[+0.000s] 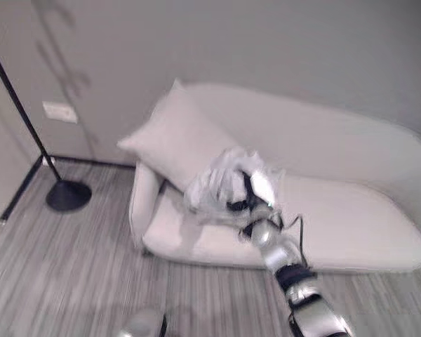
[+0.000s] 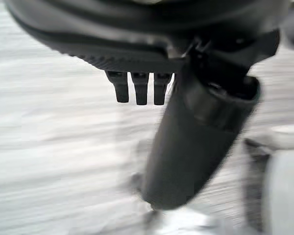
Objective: Hang the clothes on the sofa on the clothes rack.
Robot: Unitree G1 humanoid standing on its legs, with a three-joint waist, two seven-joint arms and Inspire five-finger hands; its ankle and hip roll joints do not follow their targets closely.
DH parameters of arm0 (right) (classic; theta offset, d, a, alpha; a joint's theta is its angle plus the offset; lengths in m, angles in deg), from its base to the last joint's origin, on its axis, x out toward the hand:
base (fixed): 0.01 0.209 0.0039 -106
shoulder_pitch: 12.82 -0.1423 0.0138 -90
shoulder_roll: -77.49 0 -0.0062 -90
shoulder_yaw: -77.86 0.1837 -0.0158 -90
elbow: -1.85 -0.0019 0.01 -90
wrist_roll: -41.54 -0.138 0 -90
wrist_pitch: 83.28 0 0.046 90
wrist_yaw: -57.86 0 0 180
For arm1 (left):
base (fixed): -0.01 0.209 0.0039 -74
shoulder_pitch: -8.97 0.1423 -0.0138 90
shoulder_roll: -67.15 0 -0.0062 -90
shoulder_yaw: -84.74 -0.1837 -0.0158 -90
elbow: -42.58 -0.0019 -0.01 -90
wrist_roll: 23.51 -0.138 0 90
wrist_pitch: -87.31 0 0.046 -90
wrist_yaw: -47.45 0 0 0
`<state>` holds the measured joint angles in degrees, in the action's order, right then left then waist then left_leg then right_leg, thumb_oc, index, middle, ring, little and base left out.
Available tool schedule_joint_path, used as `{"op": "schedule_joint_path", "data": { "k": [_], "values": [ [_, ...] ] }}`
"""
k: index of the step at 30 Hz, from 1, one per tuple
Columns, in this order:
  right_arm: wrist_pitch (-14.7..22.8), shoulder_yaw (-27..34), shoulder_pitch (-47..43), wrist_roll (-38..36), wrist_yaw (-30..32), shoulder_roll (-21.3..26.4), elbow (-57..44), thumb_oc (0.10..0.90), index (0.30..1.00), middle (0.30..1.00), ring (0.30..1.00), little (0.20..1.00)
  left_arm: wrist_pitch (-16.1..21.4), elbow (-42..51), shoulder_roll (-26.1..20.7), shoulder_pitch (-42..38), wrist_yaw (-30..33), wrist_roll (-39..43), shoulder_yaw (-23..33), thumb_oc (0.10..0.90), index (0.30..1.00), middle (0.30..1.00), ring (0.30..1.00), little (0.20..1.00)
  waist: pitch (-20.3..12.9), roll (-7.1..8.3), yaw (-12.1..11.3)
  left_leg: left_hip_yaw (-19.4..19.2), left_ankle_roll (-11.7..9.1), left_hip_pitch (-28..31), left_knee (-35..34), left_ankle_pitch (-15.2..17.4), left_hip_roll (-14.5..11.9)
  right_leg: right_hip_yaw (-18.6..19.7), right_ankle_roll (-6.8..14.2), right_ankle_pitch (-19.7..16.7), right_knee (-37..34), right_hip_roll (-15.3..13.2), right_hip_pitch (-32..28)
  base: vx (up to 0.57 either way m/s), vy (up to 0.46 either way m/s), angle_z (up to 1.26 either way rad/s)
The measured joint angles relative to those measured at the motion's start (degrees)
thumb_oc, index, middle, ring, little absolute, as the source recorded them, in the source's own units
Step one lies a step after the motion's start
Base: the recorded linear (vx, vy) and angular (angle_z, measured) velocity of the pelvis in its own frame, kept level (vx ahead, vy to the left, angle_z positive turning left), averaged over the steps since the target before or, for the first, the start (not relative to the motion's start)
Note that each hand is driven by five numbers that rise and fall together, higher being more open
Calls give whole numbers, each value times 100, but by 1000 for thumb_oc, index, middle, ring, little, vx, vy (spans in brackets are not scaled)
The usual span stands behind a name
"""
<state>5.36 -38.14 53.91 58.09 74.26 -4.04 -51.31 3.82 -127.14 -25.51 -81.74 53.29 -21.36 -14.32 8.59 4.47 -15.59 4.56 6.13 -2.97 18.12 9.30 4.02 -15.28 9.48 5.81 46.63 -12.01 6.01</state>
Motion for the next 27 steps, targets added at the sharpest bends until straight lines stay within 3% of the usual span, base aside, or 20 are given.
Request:
{"op": "schedule_joint_path", "data": {
  "k": [2,3,4,5,6,7,8,9,10,11,13,17,22,27],
  "values": [
    [-94,18,93,127,-23,8,45,800,900,900,900,900,93,141,14,-41,-22,-20,-50,800,900,900,900,900,-106,-95,-24,87,-53,254,-379,-155,31,-222,-85,-33,-509,-133,198,145,-269,54],
    [-50,97,239,149,-20,306,35,800,900,900,900,900,57,491,65,-130,-38,-30,-184,800,900,900,900,900,-151,-274,17,489,-150,481,-823,-348,85,-493,-360,-53,-2042,-7,155,125,-246,87],
    [-73,148,238,188,-20,450,43,800,900,900,900,900,87,647,98,-141,-26,-32,-188,800,900,900,900,900,-162,-288,96,598,-153,543,-1002,-460,73,-426,-334,-103,-2798,151,70,171,-161,134],
    [-118,318,309,355,24,629,60,800,900,900,900,900,146,546,185,-314,-25,-38,-221,800,900,900,900,900,-120,-489,162,872,-469,618,-1068,-480,101,-44,-524,-324,-3866,682,8,176,-112,113],
    [-161,404,318,382,34,640,99,800,900,900,900,900,156,499,187,-387,-33,-50,-141,800,900,900,900,900,-27,-391,183,877,-688,492,-751,-620,343,335,-814,-666,-4185,857,21,237,-98,132],
    [-227,582,478,481,28,580,68,800,900,900,900,900,266,533,-118,-377,-30,-101,-106,800,900,900,900,900,310,662,134,842,-1186,-288,692,-971,1419,896,-1404,-1831,-4252,292,125,156,-90,101],
    [-236,811,657,568,32,533,116,800,900,900,900,900,289,496,-154,-305,-4,-104,-14,800,900,900,900,900,273,825,-31,938,-420,-601,1029,-425,1366,787,-1286,-1459,-4450,67,-139,148,-107,55],
    [-289,1042,683,574,31,513,90,800,900,900,900,900,286,499,-190,-189,96,-100,101,800,900,900,900,900,124,666,-128,1368,-284,-734,145,-392,457,823,-1077,-1482,-4711,345,-263,110,-99,-2],
    [-262,1093,687,648,34,601,30,800,900,900,900,900,191,478,-142,-66,130,-100,79,800,900,900,900,900,76,442,-102,1540,-955,-654,-712,-714,-228,812,-845,-1375,-4731,610,-340,129,-122,-36],
    [-229,1208,791,800,49,457,-205,800,900,900,900,900,69,313,-288,44,124,-99,215,800,900,900,900,900,108,697,-131,1431,-924,-407,-1036,-983,-90,841,-424,-1267,-4821,409,-351,72,-90,-9],
    [-140,1497,1150,1021,58,517,-623,800,900,900,900,900,17,192,-189,184,90,-98,244,800,900,900,900,900,106,652,-9,1442,-884,-180,-1236,-974,-54,810,-240,-1380,-4999,372,-650,24,-102,4],
    [-180,1832,1638,1024,80,513,-968,800,900,900,900,900,53,158,-69,288,90,-105,207,800,900,900,900,900,-11,644,27,1361,-658,88,-1632,-1030,18,543,-220,-1394,-5216,348,-832,23,-97,-12],
    [-181,2074,2424,1109,86,514,-1369,800,900,900,900,900,102,367,76,285,85,-110,201,800,900,900,900,900,-145,508,295,1398,-663,190,-1811,-1030,-9,493,-114,-1192,-5220,392,-911,10,-83,2],
    [-117,2720,3071,1250,110,518,-2118,800,900,900,900,900,98,492,129,305,80,-123,83,800,900,900,900,900,-180,472,611,1383,-823,226,-1982,-1047,-102,482,-302,-808,-5195,472,-904,0,-62,-4]
  ]
}}
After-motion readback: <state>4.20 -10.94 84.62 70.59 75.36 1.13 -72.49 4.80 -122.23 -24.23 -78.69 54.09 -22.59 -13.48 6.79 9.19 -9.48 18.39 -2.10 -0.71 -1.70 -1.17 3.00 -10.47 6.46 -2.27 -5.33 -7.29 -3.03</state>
